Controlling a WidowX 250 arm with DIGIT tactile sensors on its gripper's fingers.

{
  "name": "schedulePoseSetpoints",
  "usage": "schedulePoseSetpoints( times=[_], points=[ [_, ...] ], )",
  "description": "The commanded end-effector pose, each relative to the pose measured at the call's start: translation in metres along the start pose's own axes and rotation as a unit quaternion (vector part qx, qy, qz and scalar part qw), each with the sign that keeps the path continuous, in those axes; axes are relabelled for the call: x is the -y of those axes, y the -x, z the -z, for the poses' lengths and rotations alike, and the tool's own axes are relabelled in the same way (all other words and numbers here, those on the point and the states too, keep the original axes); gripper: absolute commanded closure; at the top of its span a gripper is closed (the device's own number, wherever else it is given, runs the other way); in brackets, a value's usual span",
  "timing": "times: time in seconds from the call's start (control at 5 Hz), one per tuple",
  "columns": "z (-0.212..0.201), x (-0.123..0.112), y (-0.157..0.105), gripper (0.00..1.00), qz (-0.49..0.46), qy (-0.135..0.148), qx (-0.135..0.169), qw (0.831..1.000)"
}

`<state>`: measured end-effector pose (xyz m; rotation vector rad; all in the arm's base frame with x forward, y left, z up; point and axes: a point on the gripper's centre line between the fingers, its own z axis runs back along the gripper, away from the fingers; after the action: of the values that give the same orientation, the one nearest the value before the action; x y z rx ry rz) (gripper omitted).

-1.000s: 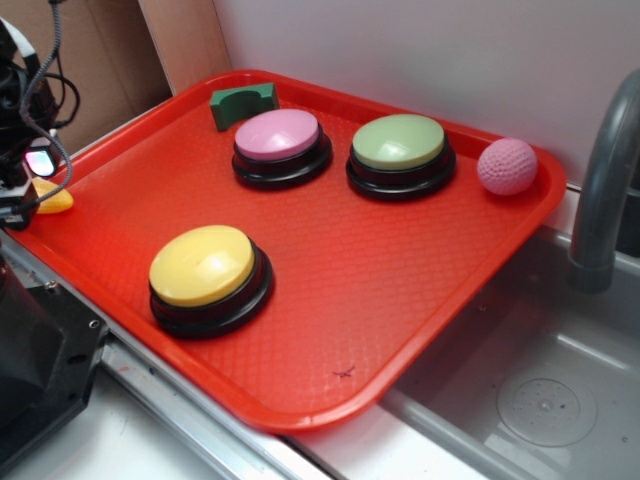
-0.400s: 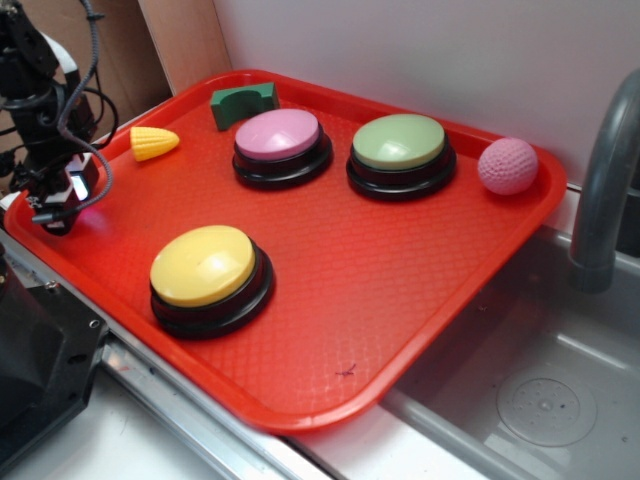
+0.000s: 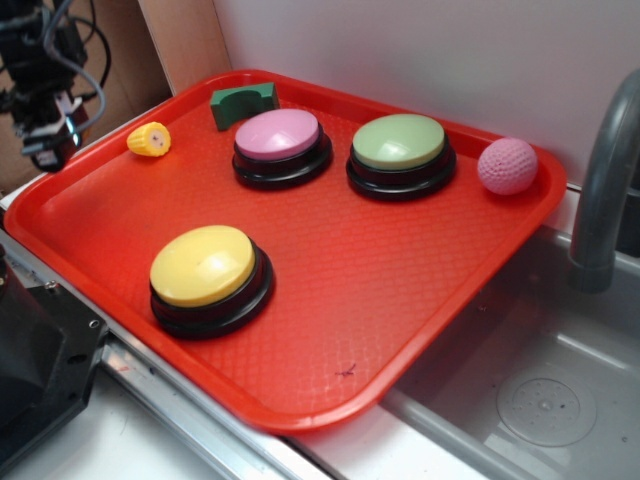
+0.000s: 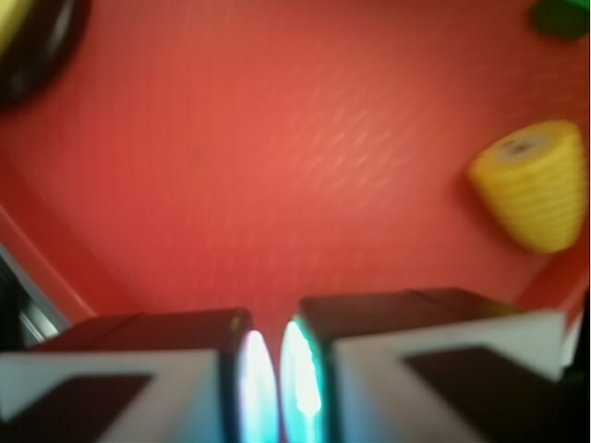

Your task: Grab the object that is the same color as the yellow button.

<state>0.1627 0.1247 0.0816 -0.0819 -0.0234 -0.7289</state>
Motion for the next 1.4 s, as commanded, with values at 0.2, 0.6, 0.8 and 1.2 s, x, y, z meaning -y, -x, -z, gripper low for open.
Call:
schedulePoseSetpoints(
  times=[0.2,0.6,0.8,1.2],
  points=[
    [-0.003,-0.077,-0.036,0.0,0.09,-0.106,0.026,0.99],
    [0.051,-0.086,-0.045,0.13,0.11,-0.086,0.011,0.99],
    [0.046,-0.08,-0.036,1.0,0.085,-0.105,0.042,0.99],
    [0.01,-0.017,-0.029,1.0,0.033,-0.106,0.0,0.994]
  ],
)
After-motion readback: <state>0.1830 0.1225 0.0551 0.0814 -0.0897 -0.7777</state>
